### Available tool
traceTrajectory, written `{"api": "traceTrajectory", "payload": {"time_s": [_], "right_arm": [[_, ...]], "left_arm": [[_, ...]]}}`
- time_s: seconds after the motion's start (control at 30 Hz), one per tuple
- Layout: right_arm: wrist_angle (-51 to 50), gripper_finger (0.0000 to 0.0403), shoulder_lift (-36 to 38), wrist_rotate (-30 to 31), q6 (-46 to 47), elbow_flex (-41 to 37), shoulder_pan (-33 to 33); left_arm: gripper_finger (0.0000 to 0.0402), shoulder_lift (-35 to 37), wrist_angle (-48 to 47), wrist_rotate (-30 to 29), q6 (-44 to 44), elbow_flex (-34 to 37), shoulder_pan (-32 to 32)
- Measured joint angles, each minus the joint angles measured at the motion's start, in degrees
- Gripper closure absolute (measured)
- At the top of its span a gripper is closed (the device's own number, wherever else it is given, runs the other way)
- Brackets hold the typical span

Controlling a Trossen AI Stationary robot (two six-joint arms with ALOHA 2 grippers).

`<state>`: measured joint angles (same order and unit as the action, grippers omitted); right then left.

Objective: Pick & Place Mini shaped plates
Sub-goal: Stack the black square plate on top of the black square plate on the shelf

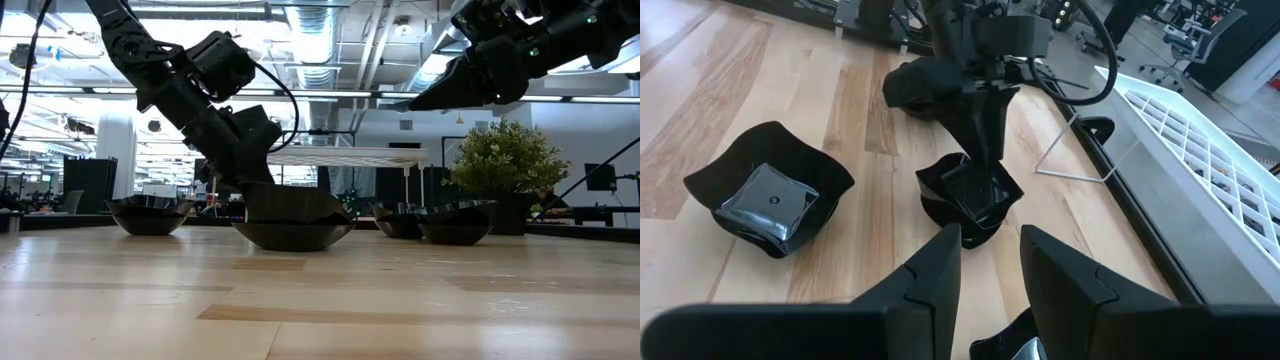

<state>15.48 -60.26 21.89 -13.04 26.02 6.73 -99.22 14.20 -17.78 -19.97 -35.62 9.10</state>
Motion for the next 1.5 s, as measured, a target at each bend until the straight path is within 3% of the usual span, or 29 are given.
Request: {"api": "traceTrajectory", "payload": {"time_s": [0.53,1.07,1.5], "right_arm": [[0.01,0.0301,-0.01,0.0,0.0,0.0,0.01],[0.01,0.0301,0.0,-0.02,0.02,0.0,0.02],[0.14,0.0301,0.01,-0.02,2.29,0.0,0.02]], "left_arm": [[0.0391,0.04,1.32,-0.08,0.5,0.02,-0.02],[0.039,0.68,2.99,-3.78,0.69,0.04,-0.07],[0.0394,8.08,2.84,-6.5,3.24,0.04,-3.05]]}}
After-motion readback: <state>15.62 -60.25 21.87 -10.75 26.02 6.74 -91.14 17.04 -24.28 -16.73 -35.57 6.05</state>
